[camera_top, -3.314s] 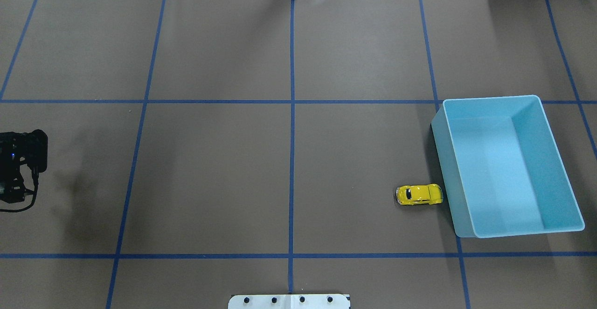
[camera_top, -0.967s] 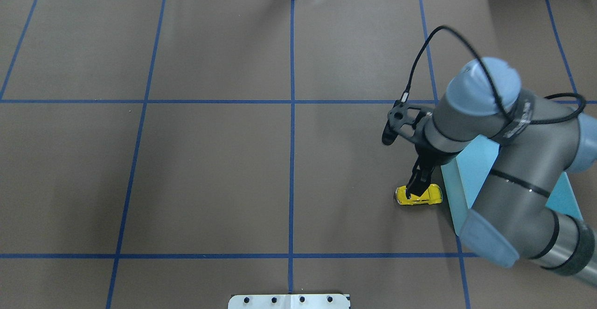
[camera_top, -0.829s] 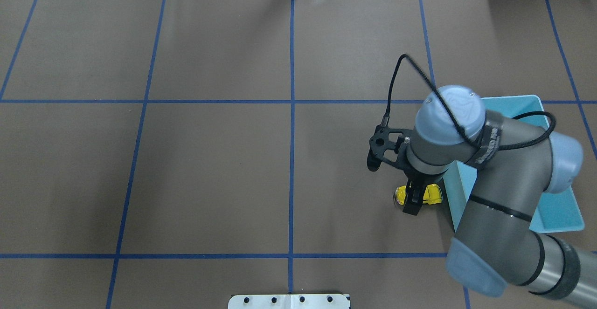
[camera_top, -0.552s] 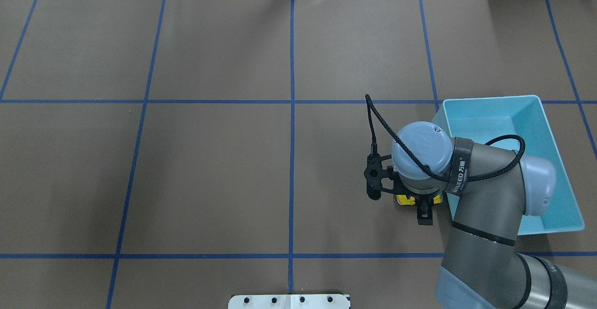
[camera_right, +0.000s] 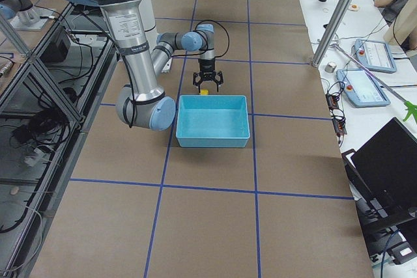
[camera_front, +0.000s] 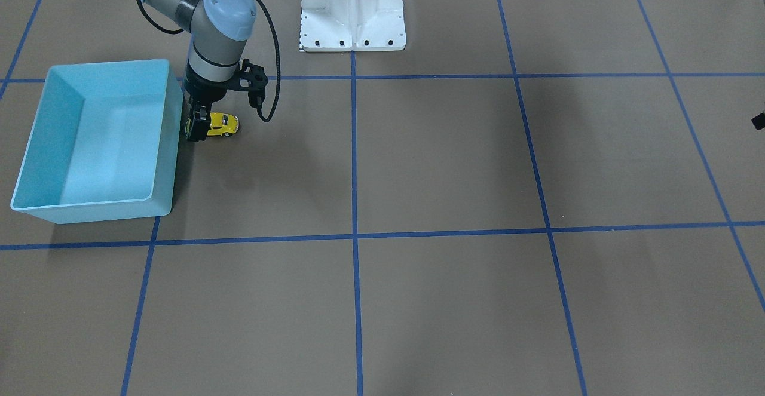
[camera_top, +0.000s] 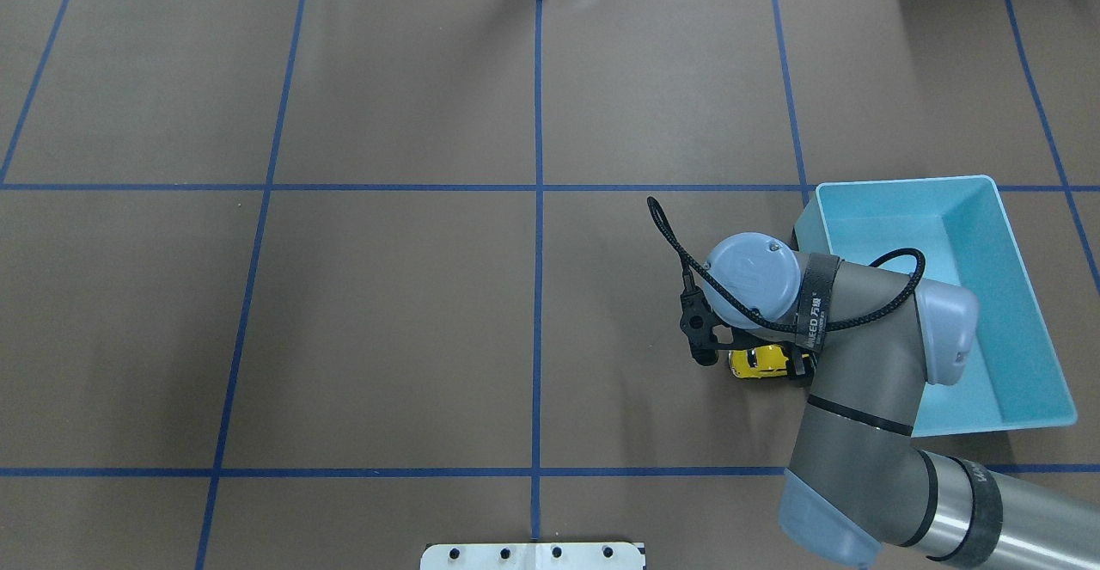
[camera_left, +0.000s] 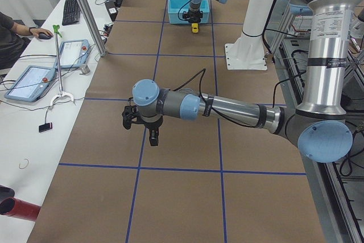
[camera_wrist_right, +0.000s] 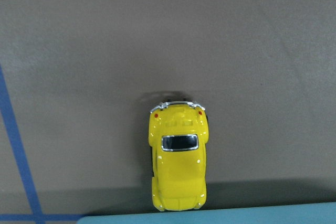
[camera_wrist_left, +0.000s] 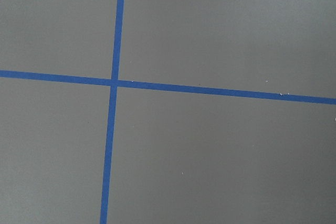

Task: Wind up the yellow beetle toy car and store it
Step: 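Close the right gripper around the yellow car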

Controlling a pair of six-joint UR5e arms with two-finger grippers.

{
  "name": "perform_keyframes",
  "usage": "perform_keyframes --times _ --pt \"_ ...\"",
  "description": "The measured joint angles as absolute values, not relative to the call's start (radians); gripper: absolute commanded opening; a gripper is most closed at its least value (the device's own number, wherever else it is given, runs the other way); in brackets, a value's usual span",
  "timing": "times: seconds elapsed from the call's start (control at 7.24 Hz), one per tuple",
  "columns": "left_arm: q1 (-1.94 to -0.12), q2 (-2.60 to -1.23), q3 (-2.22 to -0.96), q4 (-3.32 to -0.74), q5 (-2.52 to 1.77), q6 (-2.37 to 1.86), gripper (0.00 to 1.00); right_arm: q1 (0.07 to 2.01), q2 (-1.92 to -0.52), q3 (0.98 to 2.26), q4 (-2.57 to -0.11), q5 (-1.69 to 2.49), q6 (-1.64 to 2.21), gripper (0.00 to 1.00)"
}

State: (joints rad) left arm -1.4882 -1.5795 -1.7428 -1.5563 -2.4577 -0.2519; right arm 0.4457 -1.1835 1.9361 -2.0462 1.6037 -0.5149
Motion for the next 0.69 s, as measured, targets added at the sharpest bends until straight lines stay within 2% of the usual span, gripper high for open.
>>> perform_keyframes --times 0.28,0.69 --pt "-1.488 -1.573 -1.747 -1.556 -2.456 -0.245 1.00 0.450 -1.181 1.881 -1.973 1.611 -0.509 0.99" --pt "-1.487 -1.573 -1.739 -1.559 -2.456 -0.243 1.00 0.468 -1.183 1.863 -1.955 1.696 -0.515 0.99"
